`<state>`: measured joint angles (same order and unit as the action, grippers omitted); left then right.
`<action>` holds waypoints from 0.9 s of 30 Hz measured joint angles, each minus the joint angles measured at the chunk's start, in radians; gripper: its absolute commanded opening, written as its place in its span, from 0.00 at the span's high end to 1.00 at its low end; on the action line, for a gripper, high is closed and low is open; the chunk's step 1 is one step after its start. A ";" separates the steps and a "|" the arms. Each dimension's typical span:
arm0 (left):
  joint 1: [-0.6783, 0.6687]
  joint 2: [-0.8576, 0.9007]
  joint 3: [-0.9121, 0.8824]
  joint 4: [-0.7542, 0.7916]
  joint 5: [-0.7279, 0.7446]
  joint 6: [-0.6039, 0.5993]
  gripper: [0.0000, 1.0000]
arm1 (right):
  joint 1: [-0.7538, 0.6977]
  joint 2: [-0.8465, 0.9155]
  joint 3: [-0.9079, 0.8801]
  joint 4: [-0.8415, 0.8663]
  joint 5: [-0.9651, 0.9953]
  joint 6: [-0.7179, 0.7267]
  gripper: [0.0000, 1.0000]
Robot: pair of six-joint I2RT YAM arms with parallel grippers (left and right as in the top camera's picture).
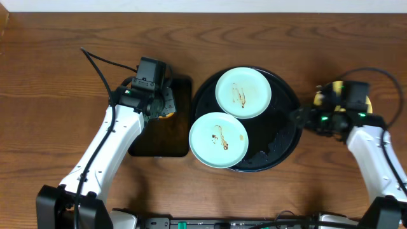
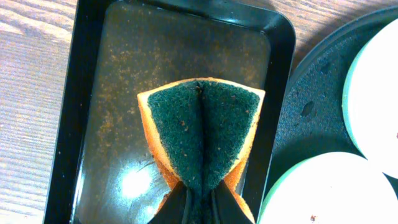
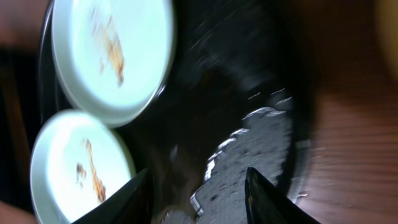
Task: Clean dirty plates on tray and stack at the side
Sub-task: 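Move the right gripper to the rim of the lower light-blue plate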
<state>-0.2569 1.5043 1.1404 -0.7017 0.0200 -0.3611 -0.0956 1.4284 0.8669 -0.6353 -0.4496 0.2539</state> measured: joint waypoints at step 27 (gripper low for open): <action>-0.228 0.000 -0.016 0.011 0.105 0.000 0.92 | 0.414 0.270 0.000 0.080 0.028 0.051 0.90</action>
<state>-0.4847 1.5043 1.1248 -0.6910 0.1253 -0.3611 0.3180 1.6985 0.8669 -0.5549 -0.4213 0.3050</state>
